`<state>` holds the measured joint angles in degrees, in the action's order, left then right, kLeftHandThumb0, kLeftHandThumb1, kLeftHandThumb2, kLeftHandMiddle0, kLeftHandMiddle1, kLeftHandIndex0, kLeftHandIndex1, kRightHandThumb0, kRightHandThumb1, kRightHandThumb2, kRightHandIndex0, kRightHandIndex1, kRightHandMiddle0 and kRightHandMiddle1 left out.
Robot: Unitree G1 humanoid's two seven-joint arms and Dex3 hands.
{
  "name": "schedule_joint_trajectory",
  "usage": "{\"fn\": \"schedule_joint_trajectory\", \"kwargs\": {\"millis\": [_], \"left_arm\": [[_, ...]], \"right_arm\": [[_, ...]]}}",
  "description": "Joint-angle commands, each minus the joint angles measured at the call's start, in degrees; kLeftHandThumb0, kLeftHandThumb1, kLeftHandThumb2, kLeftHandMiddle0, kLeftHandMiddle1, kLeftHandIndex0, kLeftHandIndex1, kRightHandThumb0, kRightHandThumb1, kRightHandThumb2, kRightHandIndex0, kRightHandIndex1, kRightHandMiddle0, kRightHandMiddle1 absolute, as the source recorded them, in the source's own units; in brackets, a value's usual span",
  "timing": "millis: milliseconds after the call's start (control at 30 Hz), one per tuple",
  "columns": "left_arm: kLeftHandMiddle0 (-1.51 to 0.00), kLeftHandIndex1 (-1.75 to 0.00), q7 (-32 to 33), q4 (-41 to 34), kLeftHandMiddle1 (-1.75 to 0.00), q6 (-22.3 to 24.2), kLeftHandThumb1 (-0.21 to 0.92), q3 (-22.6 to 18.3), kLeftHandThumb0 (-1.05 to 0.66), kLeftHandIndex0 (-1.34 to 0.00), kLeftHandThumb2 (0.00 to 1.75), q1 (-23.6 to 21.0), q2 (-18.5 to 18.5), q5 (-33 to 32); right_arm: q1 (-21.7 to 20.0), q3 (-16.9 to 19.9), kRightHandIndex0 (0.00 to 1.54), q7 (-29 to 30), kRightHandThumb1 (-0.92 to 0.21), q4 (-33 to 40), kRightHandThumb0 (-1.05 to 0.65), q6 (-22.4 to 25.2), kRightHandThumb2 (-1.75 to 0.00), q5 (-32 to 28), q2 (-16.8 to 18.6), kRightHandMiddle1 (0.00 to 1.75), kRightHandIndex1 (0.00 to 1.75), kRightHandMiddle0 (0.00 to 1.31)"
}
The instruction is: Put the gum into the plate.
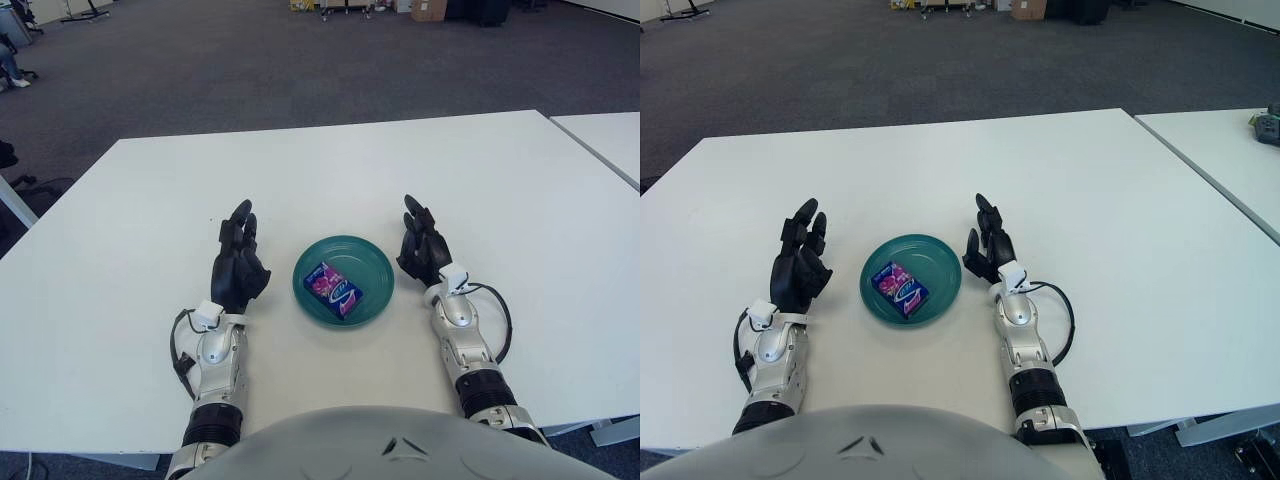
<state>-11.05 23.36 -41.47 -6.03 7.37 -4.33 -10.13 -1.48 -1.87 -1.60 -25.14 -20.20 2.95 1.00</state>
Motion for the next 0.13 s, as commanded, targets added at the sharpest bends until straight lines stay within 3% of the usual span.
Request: {"fn": "schedule_joint_trajectory", "kwargs": {"millis": [0, 100], "left_arm": [[-0.17, -0.53, -0.64, 6.70, 0.00, 0.69, 0.92, 0.07, -1.03, 0.00, 1.03, 5.07, -3.19, -2.25], [-0.16, -0.52, -1.03, 6.51, 0.00, 0.91, 0.92, 0.09, -1.03, 0.00, 1.03, 5.36, -3.33, -2.43]], "right_arm": [[3.99, -0.09, 0.03, -0.07, -0.92, -3.02, -0.61, 3.58, -1.03, -0.34, 0.20, 0.28, 0.00, 0.00], [4.16, -0.11, 0.03, -0.06, -0.92, -2.86, -0.62, 3.62, -1.02, -0.37, 0.30, 0.28, 0.00, 0.00]]}}
